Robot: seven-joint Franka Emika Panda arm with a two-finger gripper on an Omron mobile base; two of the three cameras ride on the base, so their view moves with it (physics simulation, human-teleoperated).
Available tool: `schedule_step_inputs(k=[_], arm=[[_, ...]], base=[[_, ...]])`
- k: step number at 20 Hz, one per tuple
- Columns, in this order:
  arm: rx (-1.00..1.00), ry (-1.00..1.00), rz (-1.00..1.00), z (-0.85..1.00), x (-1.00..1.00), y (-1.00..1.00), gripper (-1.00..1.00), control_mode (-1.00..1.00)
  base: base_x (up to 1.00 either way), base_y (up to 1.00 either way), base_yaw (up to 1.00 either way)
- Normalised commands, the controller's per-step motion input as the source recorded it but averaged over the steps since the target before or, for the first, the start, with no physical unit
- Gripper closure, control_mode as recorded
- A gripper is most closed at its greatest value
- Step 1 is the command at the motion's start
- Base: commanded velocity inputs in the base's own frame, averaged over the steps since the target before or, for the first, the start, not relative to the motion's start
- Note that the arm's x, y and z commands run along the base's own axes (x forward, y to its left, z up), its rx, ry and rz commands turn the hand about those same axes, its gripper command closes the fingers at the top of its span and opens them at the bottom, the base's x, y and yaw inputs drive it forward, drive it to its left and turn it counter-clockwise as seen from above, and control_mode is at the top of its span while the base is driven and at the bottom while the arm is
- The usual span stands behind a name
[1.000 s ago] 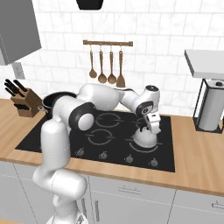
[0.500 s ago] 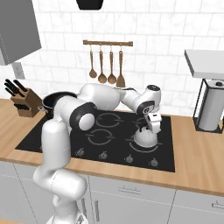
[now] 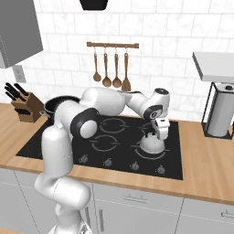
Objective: Pick the kettle from the counter and place it on a stove burner. Then turn the burner on.
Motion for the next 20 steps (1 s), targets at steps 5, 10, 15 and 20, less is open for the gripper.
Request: schedule_step_inputs(k=[5, 10, 15, 20], arm=[[0.0, -0.04, 0.0, 0.64, -0.6, 0.0, -1.0, -1.0], [0.0, 0.0, 0.06, 0.71, -0.64, 0.0, -1.0, -1.0], [0.0, 0.0, 0.32, 0.16, -0.75, 0.0, -1.0, -1.0], [0.0, 0.0, 0.5, -0.03, -0.83, -0.06, -1.0, -1.0]], base=[[0.0, 0.0, 0.0], [0.0, 0.0, 0.0], [0.0, 0.0, 0.0], [0.0, 0.0, 0.0]])
